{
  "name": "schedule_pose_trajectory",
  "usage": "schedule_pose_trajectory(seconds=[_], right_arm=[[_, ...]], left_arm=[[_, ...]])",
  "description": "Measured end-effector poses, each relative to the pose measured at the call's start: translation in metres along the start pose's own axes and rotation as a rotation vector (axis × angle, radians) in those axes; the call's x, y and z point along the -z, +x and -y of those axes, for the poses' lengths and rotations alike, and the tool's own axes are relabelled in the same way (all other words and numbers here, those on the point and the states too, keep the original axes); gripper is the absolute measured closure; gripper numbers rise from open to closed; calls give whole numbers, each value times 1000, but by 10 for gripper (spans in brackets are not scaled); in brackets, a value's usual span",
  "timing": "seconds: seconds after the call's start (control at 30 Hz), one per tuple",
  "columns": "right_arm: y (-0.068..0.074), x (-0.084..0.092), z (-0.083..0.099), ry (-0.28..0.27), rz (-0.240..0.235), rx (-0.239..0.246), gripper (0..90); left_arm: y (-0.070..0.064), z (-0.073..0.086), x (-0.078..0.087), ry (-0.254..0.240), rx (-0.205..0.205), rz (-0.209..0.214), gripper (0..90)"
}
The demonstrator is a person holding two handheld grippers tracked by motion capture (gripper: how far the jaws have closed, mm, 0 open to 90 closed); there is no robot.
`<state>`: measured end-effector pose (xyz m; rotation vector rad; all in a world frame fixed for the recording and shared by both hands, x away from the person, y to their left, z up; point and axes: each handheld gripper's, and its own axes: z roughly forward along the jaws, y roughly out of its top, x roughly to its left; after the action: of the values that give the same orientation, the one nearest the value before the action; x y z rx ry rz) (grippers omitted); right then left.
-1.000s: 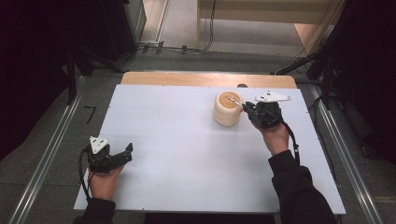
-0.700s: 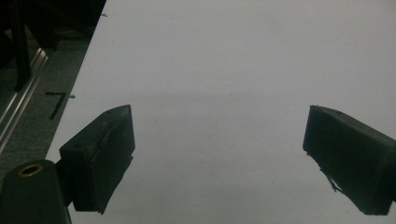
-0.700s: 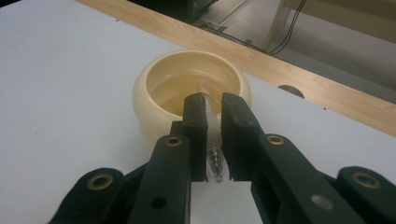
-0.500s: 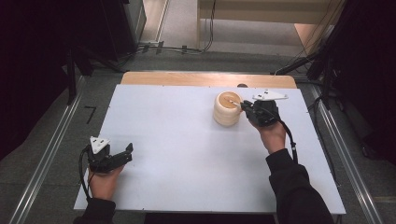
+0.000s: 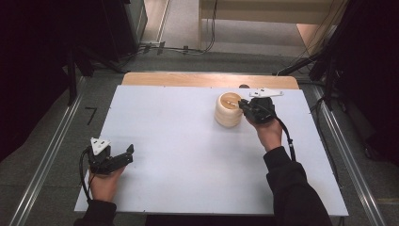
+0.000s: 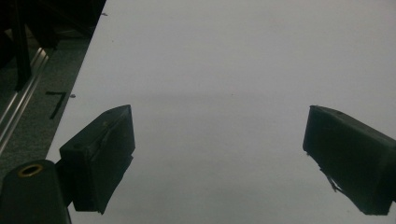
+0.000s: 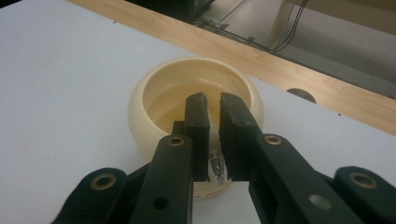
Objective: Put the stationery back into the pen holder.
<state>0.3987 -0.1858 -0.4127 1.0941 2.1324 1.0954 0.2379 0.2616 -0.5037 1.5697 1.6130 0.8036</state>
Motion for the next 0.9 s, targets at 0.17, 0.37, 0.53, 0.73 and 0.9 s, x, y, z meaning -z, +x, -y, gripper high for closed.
schedule_pose_trajectory(seconds=[0.17, 0.37, 0.53, 0.73, 0.9], right_arm=[[1, -5, -1, -7, -5, -7, 790], [0, -10, -2, -2, -6, -13, 784], [1, -15, -3, 5, -11, -15, 776], [2, -21, -2, 7, -14, -19, 756], [3, -23, -2, 9, -19, -15, 721]], left_arm=[[0, 0, 0, -1, 1, 0, 99], [0, 0, 0, 0, 0, 0, 98], [0, 0, 0, 0, -2, 1, 99], [1, 0, 0, 1, -2, 1, 99], [1, 0, 0, 1, -1, 0, 99]])
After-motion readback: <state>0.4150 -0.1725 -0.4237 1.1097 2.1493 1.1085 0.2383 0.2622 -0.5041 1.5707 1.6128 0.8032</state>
